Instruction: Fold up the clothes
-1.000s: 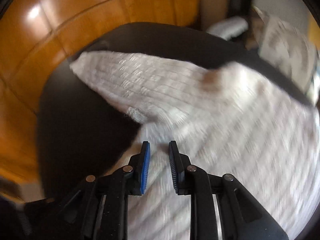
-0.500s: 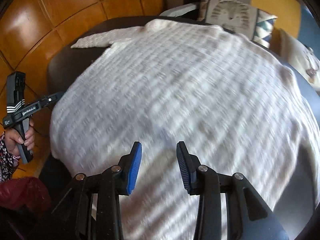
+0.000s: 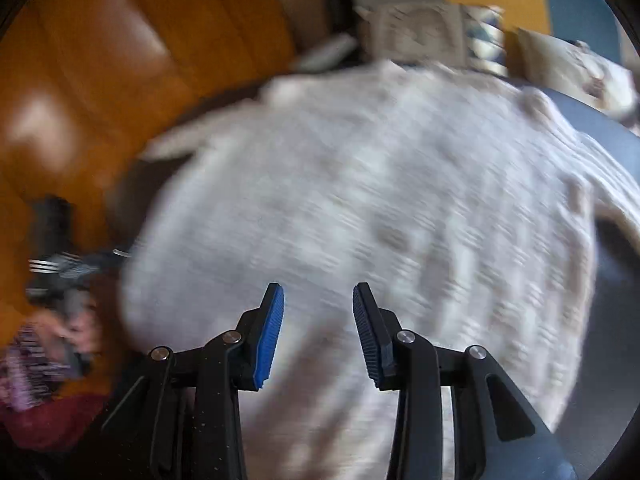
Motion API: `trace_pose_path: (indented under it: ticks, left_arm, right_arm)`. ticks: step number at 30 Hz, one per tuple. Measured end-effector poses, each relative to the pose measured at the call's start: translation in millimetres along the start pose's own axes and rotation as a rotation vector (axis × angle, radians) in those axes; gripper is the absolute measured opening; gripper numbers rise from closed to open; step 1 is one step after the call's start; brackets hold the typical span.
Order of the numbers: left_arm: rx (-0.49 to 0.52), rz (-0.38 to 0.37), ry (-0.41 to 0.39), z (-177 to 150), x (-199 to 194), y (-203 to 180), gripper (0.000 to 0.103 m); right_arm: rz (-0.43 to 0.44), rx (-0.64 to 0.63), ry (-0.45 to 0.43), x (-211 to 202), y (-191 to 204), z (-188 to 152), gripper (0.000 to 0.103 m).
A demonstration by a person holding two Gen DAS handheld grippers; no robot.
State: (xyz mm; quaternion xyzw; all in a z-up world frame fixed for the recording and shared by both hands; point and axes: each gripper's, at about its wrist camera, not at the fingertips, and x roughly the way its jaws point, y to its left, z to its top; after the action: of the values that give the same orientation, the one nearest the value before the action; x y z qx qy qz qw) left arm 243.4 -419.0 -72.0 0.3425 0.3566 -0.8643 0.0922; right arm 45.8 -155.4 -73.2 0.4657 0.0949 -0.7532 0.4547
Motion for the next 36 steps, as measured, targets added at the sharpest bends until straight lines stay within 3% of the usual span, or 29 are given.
trace_pose_path:
  ticks: [4,7,9,14,18,22,24,26,28,29,30,33,34,36]
  left_arm:
    - [-0.145,-0.122,0.000,-7,-5,21,0.025]
    - [-0.177,-0.230,0.007,-9,-6,19,0.026]
    - [-0.174,-0.305,0.018,-10,-4,13,0.028]
    - [-0.016,-0.226,0.052,-14,6,-11,0.029]
    - [-0.049,-0.237,0.032,-16,5,-10,0.030]
    - [-0.011,-0.097,0.017,-13,-3,-18,0.028]
    - [-0.024,-0.128,-0.057,-4,-20,-25,0.028]
    - [0.091,-0.175,-0.124,0,-42,-49,0.028]
    - [0.245,-0.111,-0.182,-4,-56,-74,0.028]
    - [0.275,-0.065,-0.199,-6,-58,-78,0.028]
    - [0.266,-0.002,-0.191,-7,-54,-73,0.028]
    - [0.086,0.149,-0.151,-6,-37,-24,0.028]
    - [0.027,0.159,-0.131,-7,-32,-8,0.028]
    - [-0.050,0.096,-0.058,-15,-20,18,0.028]
  right_arm:
    - [0.046,-0.064,0.034,16,28,3,0.039]
    - [0.080,-0.113,0.060,28,49,5,0.040]
    - [0.099,-0.089,0.016,34,49,1,0.041]
    - [0.159,-0.024,-0.029,35,36,-1,0.042]
    - [0.165,-0.032,-0.031,36,38,-2,0.042]
    - [0.135,-0.066,-0.033,36,45,0,0.042]
    - [0.123,-0.087,-0.033,35,47,-2,0.042]
    - [0.117,-0.098,-0.033,35,48,-3,0.042]
    - [0.125,-0.083,-0.032,36,45,-3,0.042]
    - [0.132,-0.074,-0.032,36,44,-3,0.042]
    - [0.136,-0.067,-0.032,36,43,-3,0.042]
    - [0.143,-0.053,-0.032,36,41,-3,0.042]
    - [0.146,-0.049,-0.033,36,41,-3,0.042]
    - [0.151,-0.040,-0.033,36,40,-3,0.042]
